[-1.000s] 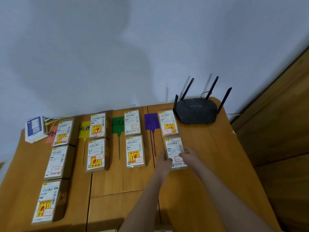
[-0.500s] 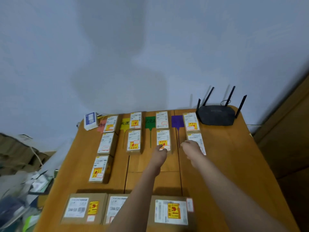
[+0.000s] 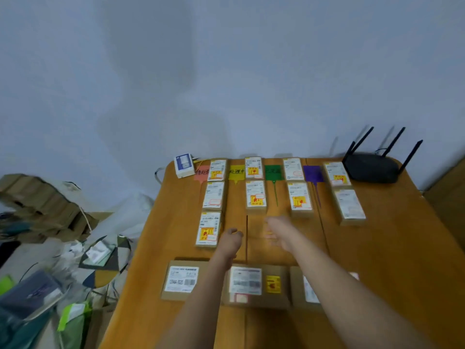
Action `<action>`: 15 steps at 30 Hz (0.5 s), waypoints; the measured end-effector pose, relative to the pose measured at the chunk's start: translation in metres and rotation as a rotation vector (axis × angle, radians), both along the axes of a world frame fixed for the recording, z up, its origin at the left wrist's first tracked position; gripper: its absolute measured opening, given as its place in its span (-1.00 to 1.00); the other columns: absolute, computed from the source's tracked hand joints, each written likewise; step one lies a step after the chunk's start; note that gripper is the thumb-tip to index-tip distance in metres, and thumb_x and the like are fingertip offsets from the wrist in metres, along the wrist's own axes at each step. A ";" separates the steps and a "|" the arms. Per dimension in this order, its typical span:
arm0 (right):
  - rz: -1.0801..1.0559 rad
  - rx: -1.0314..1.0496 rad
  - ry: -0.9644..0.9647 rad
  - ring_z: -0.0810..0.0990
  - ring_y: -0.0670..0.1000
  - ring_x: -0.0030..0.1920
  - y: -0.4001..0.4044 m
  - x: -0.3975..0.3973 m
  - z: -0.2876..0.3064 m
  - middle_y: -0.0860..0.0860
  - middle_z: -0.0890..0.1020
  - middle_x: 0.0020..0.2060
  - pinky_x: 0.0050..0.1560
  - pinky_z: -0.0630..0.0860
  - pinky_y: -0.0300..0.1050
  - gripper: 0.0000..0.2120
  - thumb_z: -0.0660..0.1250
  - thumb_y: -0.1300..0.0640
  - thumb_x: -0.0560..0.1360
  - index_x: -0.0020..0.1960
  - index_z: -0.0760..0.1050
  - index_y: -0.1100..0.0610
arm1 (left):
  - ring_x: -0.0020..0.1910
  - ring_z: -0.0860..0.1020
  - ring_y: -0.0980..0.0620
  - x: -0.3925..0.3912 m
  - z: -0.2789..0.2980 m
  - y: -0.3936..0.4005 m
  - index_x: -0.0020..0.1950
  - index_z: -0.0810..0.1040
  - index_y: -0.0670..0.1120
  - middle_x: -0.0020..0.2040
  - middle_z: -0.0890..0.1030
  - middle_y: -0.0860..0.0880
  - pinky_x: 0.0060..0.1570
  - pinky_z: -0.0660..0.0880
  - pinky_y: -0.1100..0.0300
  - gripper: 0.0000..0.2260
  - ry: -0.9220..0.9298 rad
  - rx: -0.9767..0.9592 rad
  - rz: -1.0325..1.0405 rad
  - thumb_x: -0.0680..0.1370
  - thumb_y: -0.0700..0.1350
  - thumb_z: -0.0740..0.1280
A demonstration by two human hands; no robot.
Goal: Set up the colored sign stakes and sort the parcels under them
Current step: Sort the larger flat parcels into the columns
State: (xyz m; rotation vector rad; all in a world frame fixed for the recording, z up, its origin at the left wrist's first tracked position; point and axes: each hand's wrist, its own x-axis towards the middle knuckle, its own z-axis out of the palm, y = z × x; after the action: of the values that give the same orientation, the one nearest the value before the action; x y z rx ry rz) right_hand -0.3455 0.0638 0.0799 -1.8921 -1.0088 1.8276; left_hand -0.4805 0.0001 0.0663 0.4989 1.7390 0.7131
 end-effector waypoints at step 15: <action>0.155 -0.234 -0.143 0.57 0.09 0.06 -0.099 -0.158 -0.063 0.13 0.59 0.00 0.20 0.52 0.07 -0.83 0.16 0.19 0.60 0.10 0.49 0.19 | -0.13 0.69 -0.21 -0.252 -0.233 -0.078 0.07 0.60 -0.11 -0.13 0.71 -0.15 -0.07 0.63 -0.22 -0.65 0.038 -0.186 0.063 0.36 0.02 0.30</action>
State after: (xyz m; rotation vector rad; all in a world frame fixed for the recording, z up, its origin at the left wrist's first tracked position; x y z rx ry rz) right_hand -0.5036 -0.0348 0.0169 -2.1629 -1.0543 1.9964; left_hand -0.7326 -0.0780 -0.1667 0.3330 1.8421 0.5826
